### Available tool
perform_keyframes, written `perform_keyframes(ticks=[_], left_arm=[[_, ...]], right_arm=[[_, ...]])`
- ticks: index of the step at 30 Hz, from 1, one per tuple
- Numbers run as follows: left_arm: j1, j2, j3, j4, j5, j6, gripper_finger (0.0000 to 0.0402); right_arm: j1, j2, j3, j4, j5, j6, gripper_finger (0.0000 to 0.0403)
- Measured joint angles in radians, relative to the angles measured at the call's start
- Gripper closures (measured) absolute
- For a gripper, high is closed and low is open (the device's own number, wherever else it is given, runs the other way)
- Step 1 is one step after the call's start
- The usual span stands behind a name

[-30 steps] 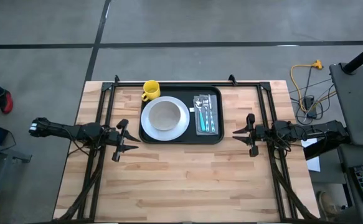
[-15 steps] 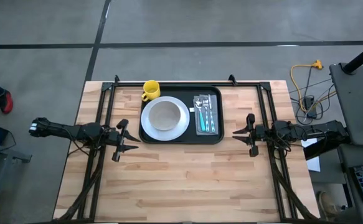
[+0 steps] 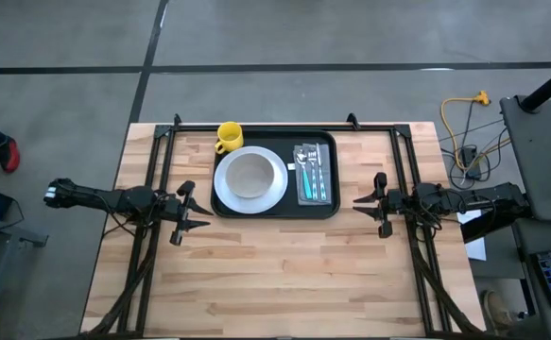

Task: Set up tray
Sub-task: Return to Home Position

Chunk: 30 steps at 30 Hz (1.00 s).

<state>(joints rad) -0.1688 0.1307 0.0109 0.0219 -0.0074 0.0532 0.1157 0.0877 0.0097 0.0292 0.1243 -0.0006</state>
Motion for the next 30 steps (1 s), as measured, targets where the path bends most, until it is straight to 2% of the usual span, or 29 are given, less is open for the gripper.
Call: perform_keyframes(ticks=[8, 22, 30], left_arm=[[0.000, 0.000, 0.000, 0.000, 0.000, 0.000, 0.0299], [0.000, 0.000, 0.000, 0.000, 0.000, 0.000, 0.0299], [0.000, 0.000, 0.000, 0.000, 0.000, 0.000, 0.0299]], right_arm=[[0.000, 0.000, 0.000, 0.000, 0.000, 0.000, 0.0335], [0.000, 0.000, 0.000, 0.000, 0.000, 0.000, 0.0318], [0.000, 0.000, 0.000, 0.000, 0.000, 0.000, 0.0328]])
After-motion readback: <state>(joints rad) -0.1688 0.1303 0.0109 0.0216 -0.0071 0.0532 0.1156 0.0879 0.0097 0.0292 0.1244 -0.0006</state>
